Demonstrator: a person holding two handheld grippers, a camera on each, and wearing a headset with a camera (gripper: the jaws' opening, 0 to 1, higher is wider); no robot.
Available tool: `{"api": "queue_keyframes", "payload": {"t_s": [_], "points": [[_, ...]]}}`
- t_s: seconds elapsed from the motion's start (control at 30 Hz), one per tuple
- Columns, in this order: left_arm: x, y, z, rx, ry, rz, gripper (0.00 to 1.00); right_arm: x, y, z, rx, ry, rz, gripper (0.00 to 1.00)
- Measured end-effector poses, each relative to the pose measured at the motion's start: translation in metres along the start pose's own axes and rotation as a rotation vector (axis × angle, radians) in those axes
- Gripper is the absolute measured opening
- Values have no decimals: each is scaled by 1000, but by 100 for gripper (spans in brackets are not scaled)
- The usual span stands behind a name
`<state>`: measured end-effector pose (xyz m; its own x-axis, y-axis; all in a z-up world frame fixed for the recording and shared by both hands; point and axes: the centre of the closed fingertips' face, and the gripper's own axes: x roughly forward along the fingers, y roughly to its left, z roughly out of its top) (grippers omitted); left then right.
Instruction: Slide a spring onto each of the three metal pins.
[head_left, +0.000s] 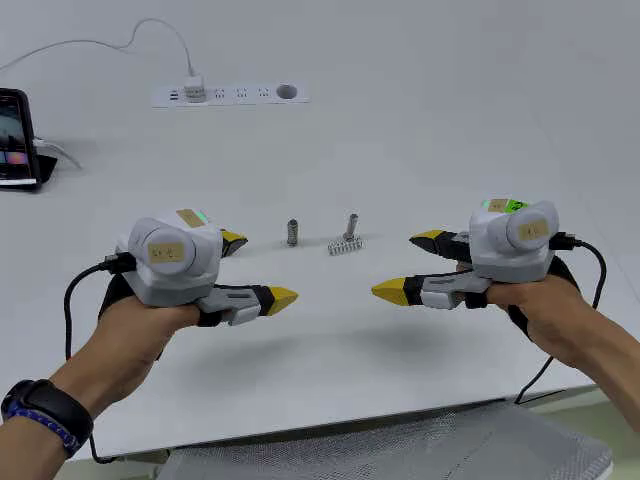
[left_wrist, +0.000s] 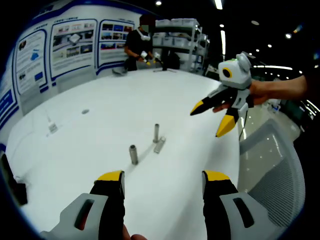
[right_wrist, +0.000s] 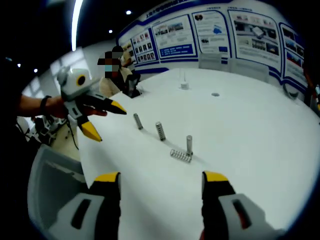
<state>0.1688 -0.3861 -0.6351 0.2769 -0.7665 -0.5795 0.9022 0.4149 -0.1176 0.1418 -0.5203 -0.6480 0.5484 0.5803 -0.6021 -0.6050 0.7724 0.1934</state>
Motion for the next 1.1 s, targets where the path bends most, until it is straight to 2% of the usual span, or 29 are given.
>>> {"api": "queue_keyframes", "payload": {"t_s": [0.27, 0.67, 0.93, 1.1], "points": [[19, -5, -3, 83, 57, -45, 63, -8, 12, -6, -5, 1, 6, 68], [49, -11, 2, 140, 87, -88, 60, -15, 19, -15, 2, 5, 8, 68], [72, -9, 8, 140, 85, -95, 55, -18, 23, -16, 7, 5, 11, 69], [86, -9, 8, 126, 87, -93, 50, -21, 23, -18, 16, 5, 8, 69]]}}
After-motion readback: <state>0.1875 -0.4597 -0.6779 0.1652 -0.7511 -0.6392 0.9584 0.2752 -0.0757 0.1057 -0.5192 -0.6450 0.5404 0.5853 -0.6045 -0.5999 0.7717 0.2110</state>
